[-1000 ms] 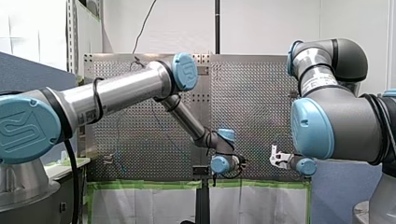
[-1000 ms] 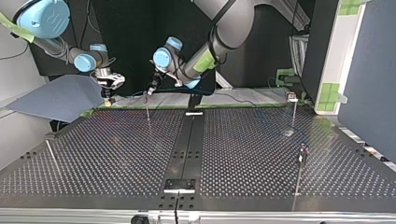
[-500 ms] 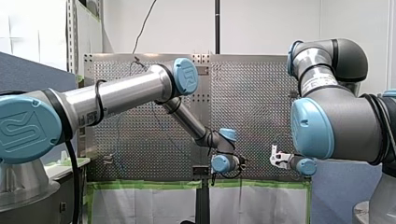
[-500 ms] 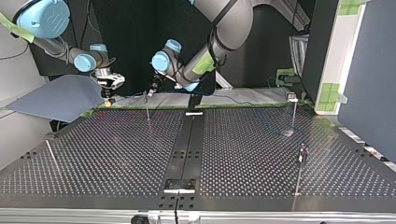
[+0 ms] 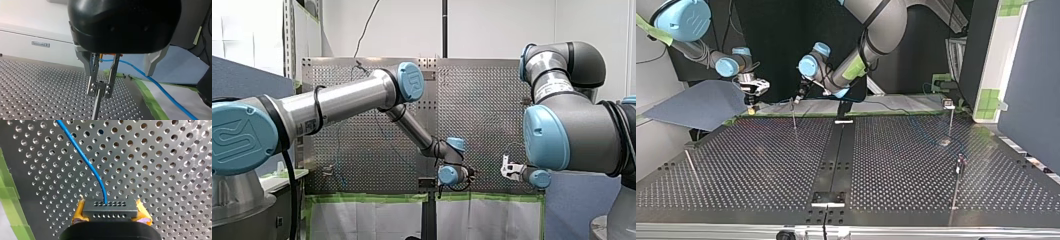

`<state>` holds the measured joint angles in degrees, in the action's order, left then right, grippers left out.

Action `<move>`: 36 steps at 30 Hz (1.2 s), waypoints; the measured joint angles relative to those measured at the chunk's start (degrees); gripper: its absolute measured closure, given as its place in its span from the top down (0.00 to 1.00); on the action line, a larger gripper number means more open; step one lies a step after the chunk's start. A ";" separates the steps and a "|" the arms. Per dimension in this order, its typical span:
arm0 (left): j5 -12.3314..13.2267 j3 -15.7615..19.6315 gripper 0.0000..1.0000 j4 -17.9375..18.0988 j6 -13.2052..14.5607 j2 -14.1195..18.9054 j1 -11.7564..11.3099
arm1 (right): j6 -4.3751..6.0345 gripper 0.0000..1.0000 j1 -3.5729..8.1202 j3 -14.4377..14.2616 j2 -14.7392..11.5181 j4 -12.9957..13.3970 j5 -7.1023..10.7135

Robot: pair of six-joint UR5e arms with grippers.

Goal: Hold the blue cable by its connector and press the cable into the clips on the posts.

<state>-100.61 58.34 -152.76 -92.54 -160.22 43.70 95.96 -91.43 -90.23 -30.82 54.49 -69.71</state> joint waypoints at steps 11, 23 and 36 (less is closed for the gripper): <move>-0.79 -0.01 1.00 0.00 0.78 0.12 -0.18 | 0.03 0.00 -0.02 0.00 -0.04 0.07 0.01; -3.04 -0.16 1.00 -1.75 5.89 0.47 0.36 | 0.25 0.00 -0.07 0.00 -0.01 0.22 0.09; -2.83 -0.96 1.00 -3.51 7.80 2.80 2.11 | 0.65 0.00 -0.19 0.00 0.00 0.49 0.09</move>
<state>-103.44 57.37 -156.27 -84.74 -157.42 45.82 96.62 -91.62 -90.23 -30.82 54.98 -69.62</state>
